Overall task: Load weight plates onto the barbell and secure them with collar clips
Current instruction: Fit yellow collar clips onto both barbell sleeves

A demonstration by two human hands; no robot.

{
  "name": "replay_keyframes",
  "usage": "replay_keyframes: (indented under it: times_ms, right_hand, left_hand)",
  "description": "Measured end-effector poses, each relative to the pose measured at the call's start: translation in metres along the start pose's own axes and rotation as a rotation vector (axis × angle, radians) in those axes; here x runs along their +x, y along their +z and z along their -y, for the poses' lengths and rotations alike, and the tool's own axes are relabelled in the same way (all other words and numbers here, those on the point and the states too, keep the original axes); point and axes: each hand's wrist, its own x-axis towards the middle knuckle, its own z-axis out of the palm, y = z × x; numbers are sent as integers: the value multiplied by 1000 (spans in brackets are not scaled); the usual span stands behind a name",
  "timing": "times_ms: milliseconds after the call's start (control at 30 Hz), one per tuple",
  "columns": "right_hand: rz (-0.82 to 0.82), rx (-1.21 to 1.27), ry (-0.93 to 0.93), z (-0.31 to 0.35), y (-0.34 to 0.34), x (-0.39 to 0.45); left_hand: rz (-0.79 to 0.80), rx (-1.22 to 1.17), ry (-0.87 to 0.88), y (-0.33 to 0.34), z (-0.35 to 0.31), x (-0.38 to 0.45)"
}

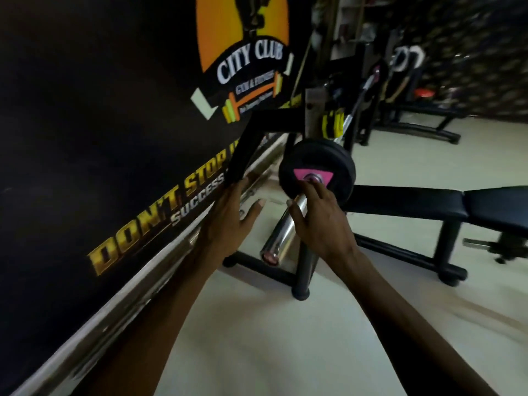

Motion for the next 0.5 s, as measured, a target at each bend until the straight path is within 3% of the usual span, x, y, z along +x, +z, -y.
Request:
replay_keyframes:
  times_ms: [333,500]
  right_hand:
    - [-219,123,185,-68,-10,111]
    - [-323,215,316,-109,-22,193]
  left_hand:
    - [162,-154,234,59,-10,154]
    - [159,-54,311,79,-25,217]
